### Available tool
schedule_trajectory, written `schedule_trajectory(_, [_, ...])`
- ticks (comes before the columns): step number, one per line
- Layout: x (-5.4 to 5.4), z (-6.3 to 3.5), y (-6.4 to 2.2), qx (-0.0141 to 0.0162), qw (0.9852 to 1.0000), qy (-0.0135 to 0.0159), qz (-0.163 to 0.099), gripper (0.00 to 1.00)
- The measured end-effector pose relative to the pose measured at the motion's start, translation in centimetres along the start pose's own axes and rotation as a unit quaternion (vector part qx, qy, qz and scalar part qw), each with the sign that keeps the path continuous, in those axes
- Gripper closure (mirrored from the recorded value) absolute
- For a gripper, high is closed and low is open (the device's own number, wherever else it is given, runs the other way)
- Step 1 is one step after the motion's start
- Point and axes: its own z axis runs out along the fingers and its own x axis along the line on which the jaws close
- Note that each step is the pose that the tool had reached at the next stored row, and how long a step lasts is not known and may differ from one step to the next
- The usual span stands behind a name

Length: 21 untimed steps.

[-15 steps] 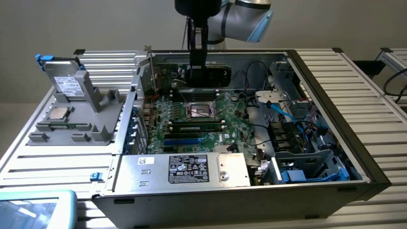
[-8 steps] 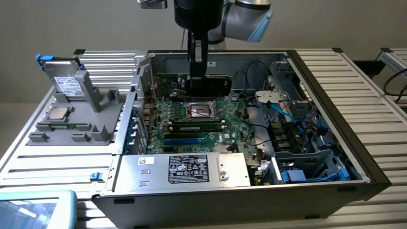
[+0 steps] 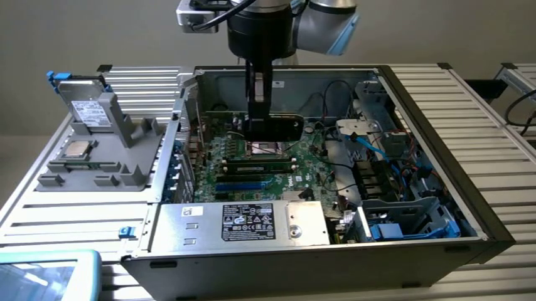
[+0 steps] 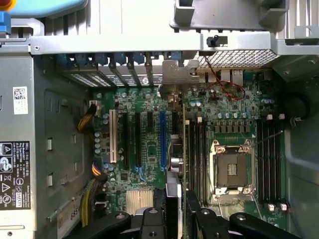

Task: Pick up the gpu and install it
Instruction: 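Insert the gpu into the slot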

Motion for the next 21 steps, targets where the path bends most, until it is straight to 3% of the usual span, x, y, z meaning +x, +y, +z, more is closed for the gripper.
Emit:
schedule_trajectory(13, [1.7,2.35,1.55,0.0000,1.0000,0.0000,0.000,0.73])
schedule_trajectory(21, [1.8,3.80,1.85,-0.0001,1.0000,0.0001,0.000,0.73])
